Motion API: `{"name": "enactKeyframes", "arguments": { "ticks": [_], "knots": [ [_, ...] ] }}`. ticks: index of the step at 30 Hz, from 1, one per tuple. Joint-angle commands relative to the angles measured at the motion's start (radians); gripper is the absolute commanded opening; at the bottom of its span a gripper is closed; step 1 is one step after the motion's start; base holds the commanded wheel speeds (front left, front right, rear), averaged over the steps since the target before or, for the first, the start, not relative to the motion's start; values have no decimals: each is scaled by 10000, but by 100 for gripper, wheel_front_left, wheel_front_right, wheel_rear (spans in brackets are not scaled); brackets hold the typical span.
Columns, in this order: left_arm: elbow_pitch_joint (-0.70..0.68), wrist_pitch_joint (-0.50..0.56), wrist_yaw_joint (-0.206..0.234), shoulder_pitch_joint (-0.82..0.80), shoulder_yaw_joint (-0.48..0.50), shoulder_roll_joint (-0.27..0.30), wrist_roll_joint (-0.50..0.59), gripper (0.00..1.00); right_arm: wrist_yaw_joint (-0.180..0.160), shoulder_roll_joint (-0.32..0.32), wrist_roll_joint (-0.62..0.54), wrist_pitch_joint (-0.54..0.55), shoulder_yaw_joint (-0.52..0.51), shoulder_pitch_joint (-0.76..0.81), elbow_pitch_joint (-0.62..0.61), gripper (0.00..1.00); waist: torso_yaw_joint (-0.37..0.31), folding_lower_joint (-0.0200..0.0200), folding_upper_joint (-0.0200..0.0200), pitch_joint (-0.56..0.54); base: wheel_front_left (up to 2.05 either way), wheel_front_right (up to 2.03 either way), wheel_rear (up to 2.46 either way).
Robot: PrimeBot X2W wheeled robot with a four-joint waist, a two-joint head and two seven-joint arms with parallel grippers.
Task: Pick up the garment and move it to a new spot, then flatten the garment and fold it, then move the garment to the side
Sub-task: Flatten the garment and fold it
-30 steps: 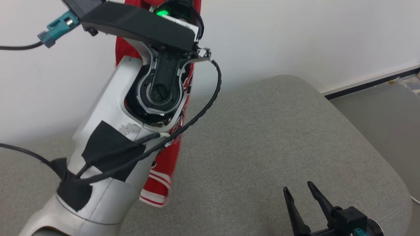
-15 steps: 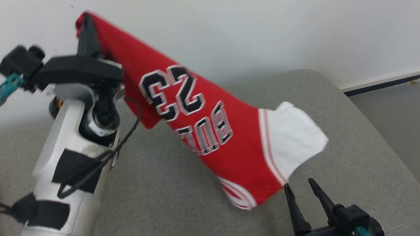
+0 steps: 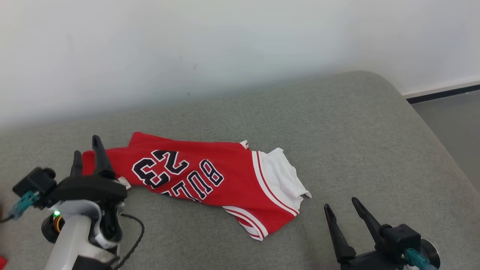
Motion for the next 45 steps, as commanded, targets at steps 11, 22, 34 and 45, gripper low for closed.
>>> {"name": "enactKeyframes", "arguments": {
  "ticks": [11, 22, 34, 45],
  "knots": [
    [-4361, -45, -1712, 3993, 61, -610, 2324, 100, -22, -596, 810, 2390, -79, -896, 817, 100, 1294, -1, -1, -264, 0, 0, 0],
    [-7569, -43, -1689, 6361, -792, -861, 2318, 100, -22, -917, 1041, 3522, -655, -2125, 3571, 100, 2948, -1, -1, 45, 0, 0, 0],
    [-7512, -43, -1759, 6058, -919, -859, 2375, 100, -22, -318, 275, 3769, -1865, -3145, 5928, 9, 3657, -1, -1, 416, 0, 0, 0],
    [-7196, -43, -1798, 5922, -950, -860, 2141, 100, -31, -664, -1344, 3794, -2756, -2505, 5689, 0, 3131, -1, -1, 114, 0, 0, 0]
  ]
}}
